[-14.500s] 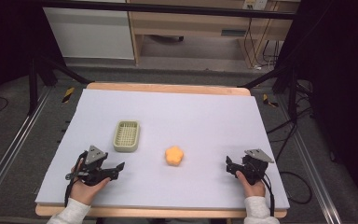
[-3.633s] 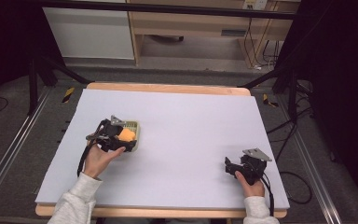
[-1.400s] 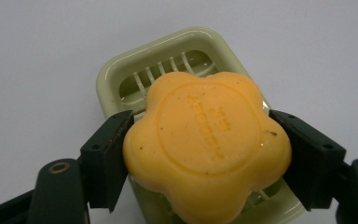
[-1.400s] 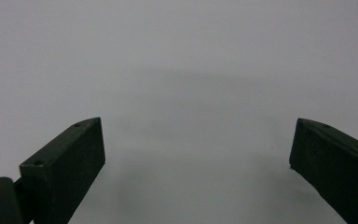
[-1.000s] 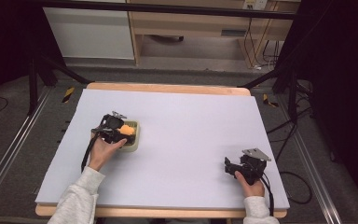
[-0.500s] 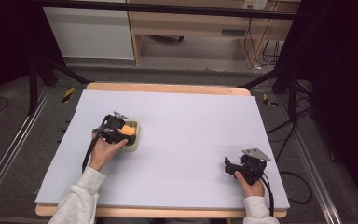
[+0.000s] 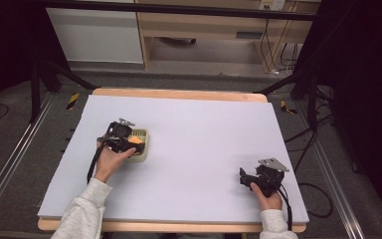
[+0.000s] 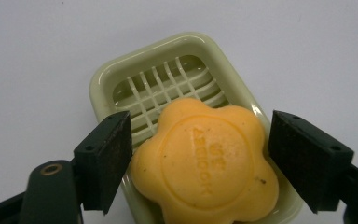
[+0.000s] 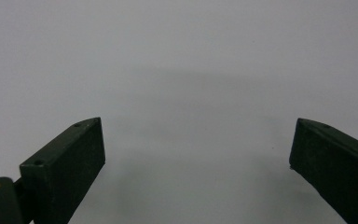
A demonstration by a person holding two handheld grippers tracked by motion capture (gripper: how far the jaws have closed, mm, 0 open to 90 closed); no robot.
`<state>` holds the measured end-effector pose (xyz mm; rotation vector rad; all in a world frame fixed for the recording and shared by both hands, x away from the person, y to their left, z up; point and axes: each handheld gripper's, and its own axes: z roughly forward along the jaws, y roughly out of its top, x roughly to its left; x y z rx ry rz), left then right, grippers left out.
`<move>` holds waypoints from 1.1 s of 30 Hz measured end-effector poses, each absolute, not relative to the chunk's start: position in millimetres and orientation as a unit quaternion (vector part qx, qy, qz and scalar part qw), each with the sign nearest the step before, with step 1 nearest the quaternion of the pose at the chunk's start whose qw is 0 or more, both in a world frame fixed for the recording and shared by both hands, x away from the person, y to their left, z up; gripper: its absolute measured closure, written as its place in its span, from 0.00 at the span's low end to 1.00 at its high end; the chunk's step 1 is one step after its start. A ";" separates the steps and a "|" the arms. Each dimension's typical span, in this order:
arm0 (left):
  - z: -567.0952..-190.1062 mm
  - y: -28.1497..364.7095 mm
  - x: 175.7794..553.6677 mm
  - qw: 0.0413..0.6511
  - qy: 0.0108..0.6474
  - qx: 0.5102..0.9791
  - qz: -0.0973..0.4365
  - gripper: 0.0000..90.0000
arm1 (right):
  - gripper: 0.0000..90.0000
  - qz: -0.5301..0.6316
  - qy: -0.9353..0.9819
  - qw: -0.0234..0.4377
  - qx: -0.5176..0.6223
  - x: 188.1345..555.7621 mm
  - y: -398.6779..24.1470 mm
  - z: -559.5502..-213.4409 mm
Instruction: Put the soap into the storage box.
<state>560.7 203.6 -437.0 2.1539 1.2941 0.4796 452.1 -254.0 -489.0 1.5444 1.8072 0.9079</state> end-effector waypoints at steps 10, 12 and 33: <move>-426.3 204.7 553.4 0.308 0.480 0.798 0.195 0.23 | 0.04 0.341 0.679 0.294 0.580 451.9 -254.1 -488.8; -423.6 206.3 551.5 0.317 0.483 0.792 0.198 0.23 | 0.04 0.341 0.679 0.294 0.580 452.0 -254.2 -488.9; -415.3 217.2 514.9 0.387 0.471 0.758 0.231 0.27 | 0.04 0.344 0.676 0.292 0.582 451.4 -254.4 -488.5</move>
